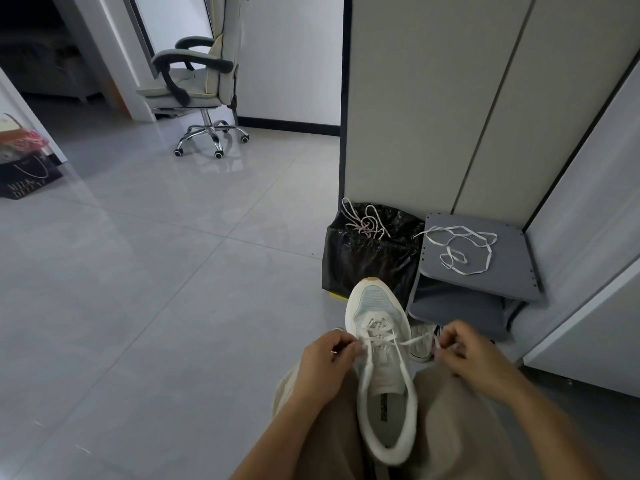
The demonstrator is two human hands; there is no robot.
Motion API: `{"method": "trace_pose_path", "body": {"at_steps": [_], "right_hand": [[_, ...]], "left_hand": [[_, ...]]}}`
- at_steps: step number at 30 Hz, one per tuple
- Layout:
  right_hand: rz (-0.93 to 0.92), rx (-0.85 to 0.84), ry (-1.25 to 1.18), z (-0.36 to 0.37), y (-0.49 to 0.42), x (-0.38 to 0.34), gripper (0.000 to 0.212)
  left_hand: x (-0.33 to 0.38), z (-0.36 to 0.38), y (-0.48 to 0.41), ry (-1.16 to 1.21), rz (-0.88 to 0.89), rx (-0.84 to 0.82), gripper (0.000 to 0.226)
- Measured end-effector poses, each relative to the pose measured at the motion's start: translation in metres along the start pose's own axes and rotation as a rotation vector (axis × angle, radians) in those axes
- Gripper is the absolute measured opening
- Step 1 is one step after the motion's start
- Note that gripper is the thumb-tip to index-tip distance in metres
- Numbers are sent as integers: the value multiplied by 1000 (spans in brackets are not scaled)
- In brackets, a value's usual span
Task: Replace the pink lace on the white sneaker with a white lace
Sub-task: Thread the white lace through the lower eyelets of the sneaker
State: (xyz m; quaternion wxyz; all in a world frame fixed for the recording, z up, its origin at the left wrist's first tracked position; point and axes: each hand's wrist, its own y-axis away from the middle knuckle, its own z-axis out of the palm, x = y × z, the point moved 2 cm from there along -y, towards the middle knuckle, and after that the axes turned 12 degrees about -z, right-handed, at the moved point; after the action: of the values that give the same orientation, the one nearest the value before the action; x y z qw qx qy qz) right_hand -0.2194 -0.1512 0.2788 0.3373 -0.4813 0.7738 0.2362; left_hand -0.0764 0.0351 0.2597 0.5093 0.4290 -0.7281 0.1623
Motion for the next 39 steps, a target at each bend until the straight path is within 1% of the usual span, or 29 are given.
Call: {"method": "trace_pose_path", "body": {"at_steps": [2,5,7,10,12,14,15,19,22,24,27,29,30,31,32,35,37,39], "right_hand": [[-9,-11,-117,7,-7,-12,10],[-19,-47,-54,13,-14,-19,9],[-39,-28,-27,14,-17,-23,7],[-121,-16,-10,15,-19,-28,9],[-153,-40,4,16,-20,-32,6],[-132,-66,-12,19,-19,-34,5],[-116,-73,-17,20,-20,-33,6],[-105,-79,5,24,-21,-35,8],[-102,-77,17,26,-20,-38,12],[-89,-78,28,27,-20,-38,15],[-47,-113,51,31,-23,-35,19],[-17,-148,72,33,-26,-34,23],[-1,-154,67,33,-27,-34,25],[17,-152,39,34,-28,-33,27],[35,-146,-7,33,-28,-33,29],[55,-146,-125,32,-25,-32,32],[40,-160,-154,33,-24,-32,32],[16,-178,-145,33,-24,-31,31]], "left_hand": [[0,0,-1,-6,0,-17,20],[1,-2,-2,16,-12,-44,19],[3,-4,-3,59,-4,-33,18],[7,-4,-5,83,70,7,23],[12,-3,-9,-12,129,-14,22],[20,-4,-15,-149,193,-37,9],[24,-5,-19,-214,228,-48,7],[35,-11,-27,-448,332,-113,13],[38,-8,-28,-610,376,-106,18],[37,-7,-28,-601,337,-104,19],[38,-7,-28,-532,220,-139,19],[41,-3,-27,-622,204,-117,22],[43,0,-25,-674,213,-79,23],[44,3,-22,-678,214,-39,23],[43,6,-19,-635,191,-9,22],[35,10,-8,-399,50,49,9],[27,12,-6,-343,-8,52,10],[23,12,-7,-354,-26,49,13]]}}
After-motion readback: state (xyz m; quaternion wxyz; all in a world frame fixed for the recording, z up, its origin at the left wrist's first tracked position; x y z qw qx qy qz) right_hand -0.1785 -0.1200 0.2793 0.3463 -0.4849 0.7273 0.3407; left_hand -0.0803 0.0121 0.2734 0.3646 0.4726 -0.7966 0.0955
